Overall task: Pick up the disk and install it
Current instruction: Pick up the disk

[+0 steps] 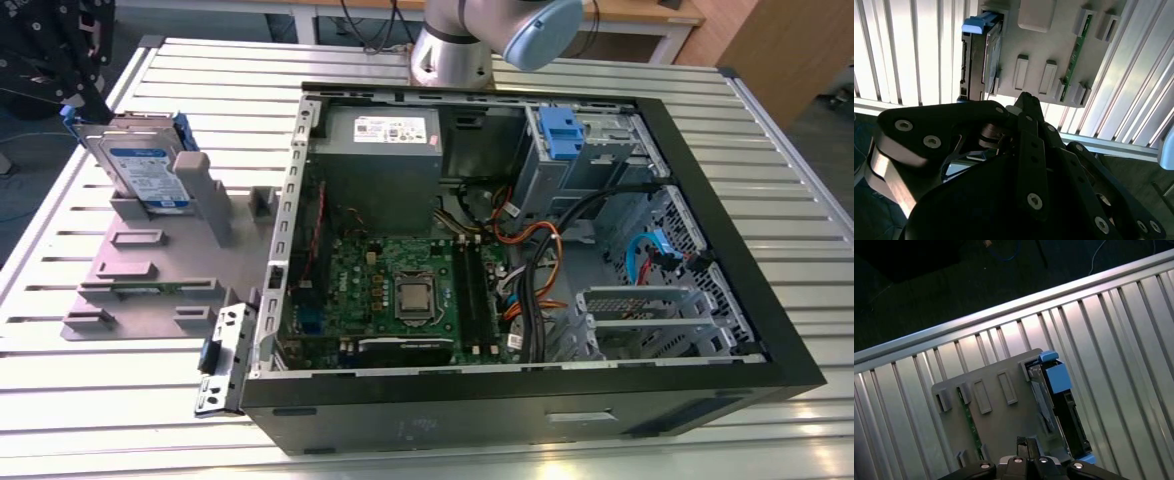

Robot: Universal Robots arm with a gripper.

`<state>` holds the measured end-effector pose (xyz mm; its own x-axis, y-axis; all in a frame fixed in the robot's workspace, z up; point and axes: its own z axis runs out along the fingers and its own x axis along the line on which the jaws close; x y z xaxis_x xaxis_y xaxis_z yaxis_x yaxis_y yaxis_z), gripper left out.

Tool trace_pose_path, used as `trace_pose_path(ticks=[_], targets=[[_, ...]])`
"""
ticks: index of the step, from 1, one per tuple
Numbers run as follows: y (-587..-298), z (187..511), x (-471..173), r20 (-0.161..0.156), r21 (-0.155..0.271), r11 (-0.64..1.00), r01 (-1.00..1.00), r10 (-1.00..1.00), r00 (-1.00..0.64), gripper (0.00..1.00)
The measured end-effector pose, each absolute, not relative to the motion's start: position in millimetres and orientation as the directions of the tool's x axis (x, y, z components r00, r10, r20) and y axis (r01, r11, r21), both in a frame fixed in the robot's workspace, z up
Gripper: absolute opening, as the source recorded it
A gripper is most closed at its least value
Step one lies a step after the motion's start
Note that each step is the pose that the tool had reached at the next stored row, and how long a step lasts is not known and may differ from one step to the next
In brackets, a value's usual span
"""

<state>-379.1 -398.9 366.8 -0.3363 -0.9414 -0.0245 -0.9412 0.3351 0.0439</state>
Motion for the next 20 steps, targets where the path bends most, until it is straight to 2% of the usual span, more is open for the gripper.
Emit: trace_pose_path(ticks=[20], targets=[[-398.9, 366.8, -379.1, -0.024, 0.044, 0.285, -0.958, -0.958, -0.286, 0.11]])
